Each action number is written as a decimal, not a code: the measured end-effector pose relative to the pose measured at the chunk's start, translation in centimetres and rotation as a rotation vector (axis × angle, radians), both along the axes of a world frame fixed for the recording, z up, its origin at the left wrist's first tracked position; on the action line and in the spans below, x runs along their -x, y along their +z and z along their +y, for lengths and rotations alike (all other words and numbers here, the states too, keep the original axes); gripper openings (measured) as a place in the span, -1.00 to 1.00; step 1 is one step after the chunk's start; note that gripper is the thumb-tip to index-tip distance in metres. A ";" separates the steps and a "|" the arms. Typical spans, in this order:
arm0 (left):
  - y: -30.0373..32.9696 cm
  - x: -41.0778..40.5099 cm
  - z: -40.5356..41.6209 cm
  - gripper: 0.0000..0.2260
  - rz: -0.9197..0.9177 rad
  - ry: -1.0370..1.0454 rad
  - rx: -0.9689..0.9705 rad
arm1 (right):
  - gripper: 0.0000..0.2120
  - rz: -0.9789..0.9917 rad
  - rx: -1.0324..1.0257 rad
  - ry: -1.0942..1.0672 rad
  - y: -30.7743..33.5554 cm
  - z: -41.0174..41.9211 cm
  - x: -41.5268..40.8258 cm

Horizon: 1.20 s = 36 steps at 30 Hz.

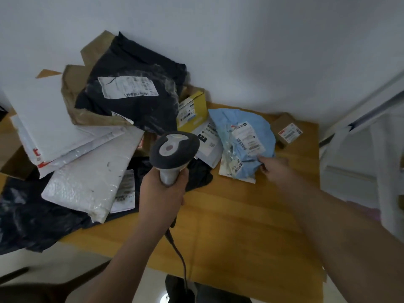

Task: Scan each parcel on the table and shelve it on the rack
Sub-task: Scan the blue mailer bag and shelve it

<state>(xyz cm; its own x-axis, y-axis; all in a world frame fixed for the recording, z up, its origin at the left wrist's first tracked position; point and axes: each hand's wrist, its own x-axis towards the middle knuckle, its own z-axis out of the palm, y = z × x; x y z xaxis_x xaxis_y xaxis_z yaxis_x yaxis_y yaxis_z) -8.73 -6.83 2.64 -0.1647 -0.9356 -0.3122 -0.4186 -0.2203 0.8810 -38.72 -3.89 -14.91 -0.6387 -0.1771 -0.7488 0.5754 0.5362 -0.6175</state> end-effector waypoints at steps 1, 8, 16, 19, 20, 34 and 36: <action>0.0 0.0 -0.1 -0.73 -0.002 -0.007 0.002 | -0.72 -0.016 0.004 0.010 -0.1 0.2 0.1; 1.4 0.8 0.3 -0.72 0.031 -0.136 0.019 | -0.65 0.089 -0.032 0.290 3.2 3.4 1.6; 1.5 0.5 1.6 -0.74 0.047 -0.202 0.014 | -0.63 0.300 -0.075 0.732 7.9 4.5 0.0; 1.3 0.1 2.2 -0.71 0.016 -0.214 0.012 | -0.43 0.290 -0.059 0.564 8.0 4.0 -2.1; 1.2 0.0 2.4 -0.72 0.009 -0.218 0.012 | -0.37 0.289 -0.090 0.500 7.3 4.3 -2.5; -0.1 1.7 4.7 -0.71 -0.039 -0.183 -0.048 | -0.64 -0.287 -0.113 0.296 4.5 8.5 -8.7; -0.1 1.9 5.0 -0.72 -0.048 -0.164 -0.049 | -0.69 -0.294 -0.072 0.262 3.2 7.8 -9.1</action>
